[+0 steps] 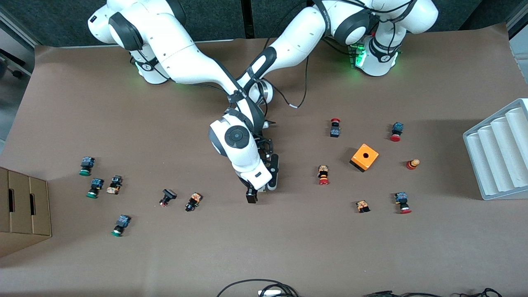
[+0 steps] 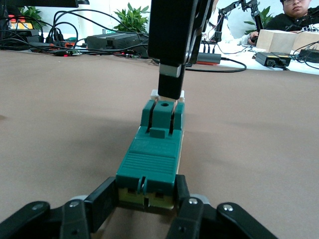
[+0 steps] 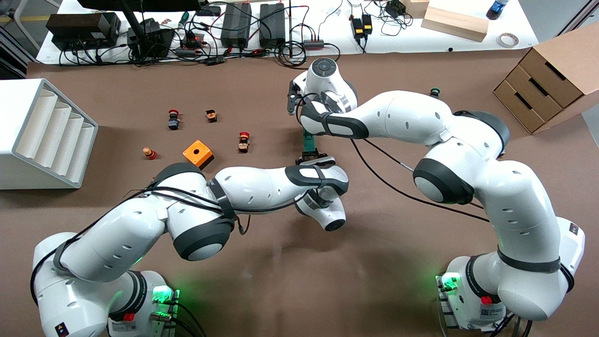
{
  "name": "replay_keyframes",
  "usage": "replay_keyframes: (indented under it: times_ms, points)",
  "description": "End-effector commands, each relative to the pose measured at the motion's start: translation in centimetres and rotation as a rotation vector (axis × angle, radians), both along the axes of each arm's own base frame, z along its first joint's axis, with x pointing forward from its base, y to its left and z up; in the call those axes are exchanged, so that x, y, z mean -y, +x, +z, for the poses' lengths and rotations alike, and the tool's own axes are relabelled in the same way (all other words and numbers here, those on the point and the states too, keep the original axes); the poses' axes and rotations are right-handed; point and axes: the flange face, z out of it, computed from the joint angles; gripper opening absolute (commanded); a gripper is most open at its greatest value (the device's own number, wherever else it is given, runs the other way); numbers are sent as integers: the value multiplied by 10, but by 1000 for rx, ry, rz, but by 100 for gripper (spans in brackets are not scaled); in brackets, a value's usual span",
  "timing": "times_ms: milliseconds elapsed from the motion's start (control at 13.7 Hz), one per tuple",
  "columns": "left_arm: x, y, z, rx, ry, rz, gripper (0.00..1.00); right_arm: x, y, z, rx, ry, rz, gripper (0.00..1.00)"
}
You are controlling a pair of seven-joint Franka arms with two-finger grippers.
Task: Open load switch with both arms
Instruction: 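Bring the right gripper over the white lever handle, then lower the right gripper onto the white lever handle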
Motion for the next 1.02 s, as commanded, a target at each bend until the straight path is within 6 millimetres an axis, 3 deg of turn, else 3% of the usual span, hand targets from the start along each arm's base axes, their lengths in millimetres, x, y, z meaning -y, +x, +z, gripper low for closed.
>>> replay_keyframes:
  times_ms: [0,949]
  points:
    - [1,3,-8,10,-6,-10,40,-11,3,-4,26,21,-14,98]
    - [1,3,-7,10,-8,-10,40,-12,-1,-21,11,5,-20,96]
